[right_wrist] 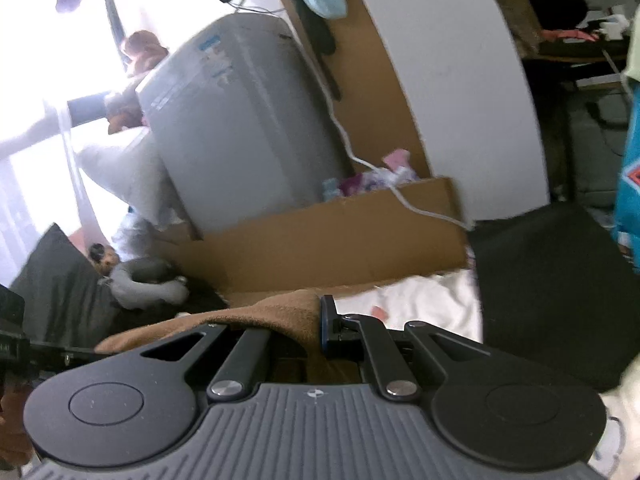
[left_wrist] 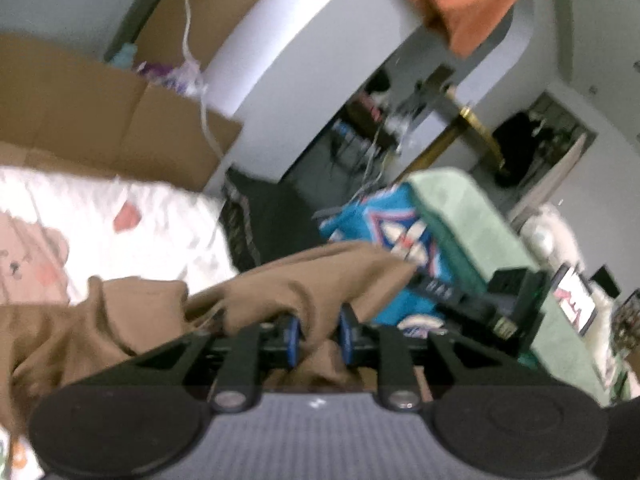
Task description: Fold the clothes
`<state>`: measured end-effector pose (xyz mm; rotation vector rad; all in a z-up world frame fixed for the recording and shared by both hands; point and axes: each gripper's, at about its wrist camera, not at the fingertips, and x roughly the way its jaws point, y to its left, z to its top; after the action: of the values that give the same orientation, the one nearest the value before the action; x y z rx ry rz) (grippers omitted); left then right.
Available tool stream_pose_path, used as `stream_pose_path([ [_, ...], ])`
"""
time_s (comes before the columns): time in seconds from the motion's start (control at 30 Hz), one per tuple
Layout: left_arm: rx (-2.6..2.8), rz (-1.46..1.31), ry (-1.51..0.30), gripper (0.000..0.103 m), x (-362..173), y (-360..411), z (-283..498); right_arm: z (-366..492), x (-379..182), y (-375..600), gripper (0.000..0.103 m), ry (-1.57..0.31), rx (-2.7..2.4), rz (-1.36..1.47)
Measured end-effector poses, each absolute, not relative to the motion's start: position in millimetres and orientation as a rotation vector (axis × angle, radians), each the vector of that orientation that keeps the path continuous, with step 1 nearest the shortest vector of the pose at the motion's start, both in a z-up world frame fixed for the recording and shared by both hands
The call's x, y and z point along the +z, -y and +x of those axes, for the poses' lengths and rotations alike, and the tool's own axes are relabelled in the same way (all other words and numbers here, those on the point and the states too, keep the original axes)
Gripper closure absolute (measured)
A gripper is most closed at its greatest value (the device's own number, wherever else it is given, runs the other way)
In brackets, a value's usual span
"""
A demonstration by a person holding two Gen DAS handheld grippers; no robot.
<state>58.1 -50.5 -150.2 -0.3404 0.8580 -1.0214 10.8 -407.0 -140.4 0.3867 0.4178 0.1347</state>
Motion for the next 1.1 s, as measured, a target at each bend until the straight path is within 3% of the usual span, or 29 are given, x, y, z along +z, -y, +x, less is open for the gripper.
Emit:
stream_pose_path([
  [0.43,-0.731,-0.275,-1.036,0.076,-224.8,5.5,82.2,-15.1,-213.7,441.4,0.097,-0.684,-0.013,0.349],
  [0.53,-0.663,-0.264,-1.067,0.07,-241.2,-4.5,87.8,-21.5,-219.4,449.0,0.088,-0.7,-0.04,0.341],
  [0.67,-0.59,-0.247,-1.105,0.065,-261.1,-16.9,91.5,-29.9,-218.8,461.8,0.061,-0.683,-0.126,0.301],
  [0.9,-0.559,-0.21,-1.174,0.058,-286.7,-16.8,87.6,-33.9,-217.7,476.9,0.061,-0.663,-0.181,0.335],
  [1.0,-0.561,-0.197,-1.186,0.051,-294.7,-12.0,88.4,-28.6,-222.2,469.9,0.06,-0.672,-0.157,0.335],
  [1.1,-0.577,-0.171,-1.178,0.05,-297.5,-3.5,88.3,-19.8,-228.7,460.3,0.06,-0.689,-0.125,0.34],
])
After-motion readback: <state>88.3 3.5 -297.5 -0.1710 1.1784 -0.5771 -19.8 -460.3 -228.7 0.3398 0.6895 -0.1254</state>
